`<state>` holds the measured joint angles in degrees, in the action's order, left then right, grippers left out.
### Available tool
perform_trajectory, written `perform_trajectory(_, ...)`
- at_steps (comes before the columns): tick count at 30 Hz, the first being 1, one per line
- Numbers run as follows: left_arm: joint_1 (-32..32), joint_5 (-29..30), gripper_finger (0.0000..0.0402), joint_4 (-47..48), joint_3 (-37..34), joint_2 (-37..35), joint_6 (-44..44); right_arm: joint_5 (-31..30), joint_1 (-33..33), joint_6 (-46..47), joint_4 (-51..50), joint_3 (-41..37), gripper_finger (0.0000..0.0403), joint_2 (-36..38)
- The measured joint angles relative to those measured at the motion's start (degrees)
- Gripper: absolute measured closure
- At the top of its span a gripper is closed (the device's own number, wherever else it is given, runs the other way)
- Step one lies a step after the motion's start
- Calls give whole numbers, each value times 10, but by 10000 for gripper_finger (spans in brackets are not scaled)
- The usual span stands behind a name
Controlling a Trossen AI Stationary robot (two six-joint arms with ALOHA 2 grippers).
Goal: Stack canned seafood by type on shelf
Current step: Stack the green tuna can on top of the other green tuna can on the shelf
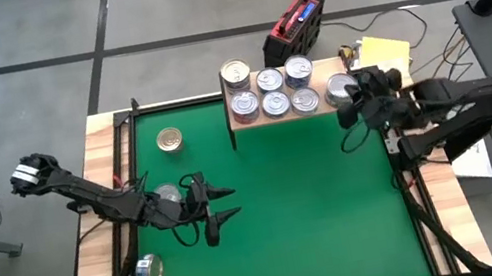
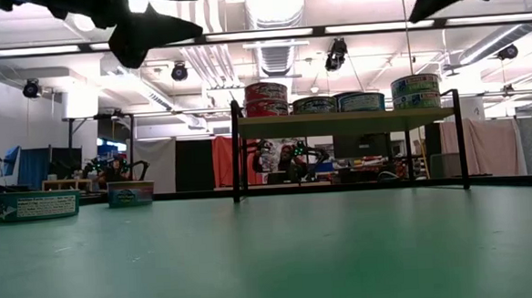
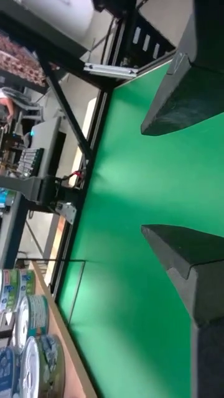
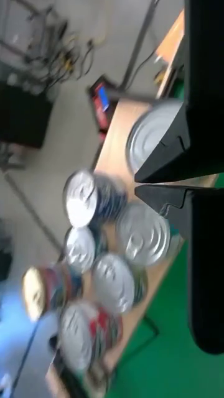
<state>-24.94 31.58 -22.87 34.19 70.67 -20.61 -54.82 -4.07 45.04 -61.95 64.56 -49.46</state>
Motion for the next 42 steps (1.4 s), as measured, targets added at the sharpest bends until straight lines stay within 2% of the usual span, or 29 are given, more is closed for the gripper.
perform_trajectory(5,-2,9,171,13,11,-1,-10,49,83,-10,-67,37,394,-21)
perform_trajectory(10,-2,10,171,33,25,-1,-12,100,156,-59,-67,33,394,-31)
perform_trajectory(17,-2,11,171,80,51,-1,-14,122,224,-100,-39,-10,394,-40)
perform_trajectory(25,-2,20,171,104,63,-1,-14,135,247,-125,20,-64,394,-39)
perform_trajectory(42,-2,25,171,106,62,-1,-10,133,246,-147,98,-102,394,-44)
